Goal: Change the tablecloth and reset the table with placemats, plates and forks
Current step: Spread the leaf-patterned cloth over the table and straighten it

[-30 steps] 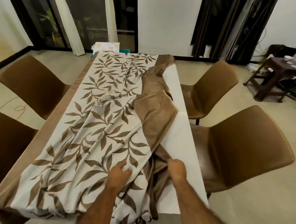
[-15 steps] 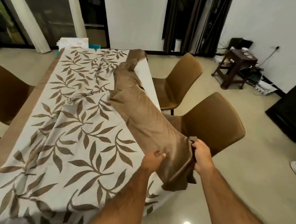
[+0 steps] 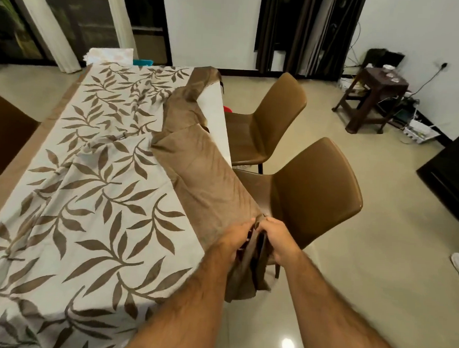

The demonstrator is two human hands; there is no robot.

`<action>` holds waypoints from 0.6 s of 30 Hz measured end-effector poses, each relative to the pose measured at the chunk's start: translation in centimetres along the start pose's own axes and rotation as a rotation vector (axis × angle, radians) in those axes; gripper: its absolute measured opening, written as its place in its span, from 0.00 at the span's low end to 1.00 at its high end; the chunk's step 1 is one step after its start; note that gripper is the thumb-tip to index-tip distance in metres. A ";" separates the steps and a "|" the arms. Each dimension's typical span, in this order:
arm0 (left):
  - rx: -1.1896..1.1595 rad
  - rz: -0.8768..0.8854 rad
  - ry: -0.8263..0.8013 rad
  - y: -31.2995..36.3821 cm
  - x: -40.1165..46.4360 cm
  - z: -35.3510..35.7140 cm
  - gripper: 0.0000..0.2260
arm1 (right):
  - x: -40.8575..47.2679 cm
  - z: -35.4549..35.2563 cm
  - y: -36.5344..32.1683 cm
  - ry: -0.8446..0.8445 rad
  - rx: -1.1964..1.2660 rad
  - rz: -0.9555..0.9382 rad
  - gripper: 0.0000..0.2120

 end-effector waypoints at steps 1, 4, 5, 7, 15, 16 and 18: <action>0.029 0.028 0.011 0.2 -0.1 0.9 0.19 | 0.5 -1.2 0.3 -0.063 -0.099 0.031 0.06; 0.268 0.164 0.022 0.4 -0.7 3.7 0.15 | 2.9 -5.4 1.7 -0.250 -0.290 0.194 0.19; 0.320 0.205 0.028 0.4 -1.1 4.9 0.14 | 3.6 -6.9 1.9 -0.272 -0.332 0.227 0.22; 0.363 0.216 -0.031 0.1 -1.9 7.2 0.14 | 6.0 -8.7 2.5 -0.137 -0.464 0.164 0.29; 0.335 0.199 -0.155 1.6 -2.7 8.4 0.10 | 10.9 -4.8 -1.3 -0.254 -0.293 -0.035 0.08; 0.334 0.214 -0.132 1.6 -2.5 7.7 0.09 | 11.1 -4.3 -2.0 -0.224 -0.261 -0.062 0.03; 0.227 0.215 -0.024 1.6 -1.5 6.0 0.08 | 11.7 -3.6 -3.5 -0.168 -0.184 -0.109 0.03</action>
Point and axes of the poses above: each hand's wrist, its own x-axis towards the middle knuckle, its own z-axis out of the palm, y = z × x, the point moved 2 cm from there along x, towards the middle knuckle, and after that the axes turned 14 degrees about y, right-handed, at the moved point
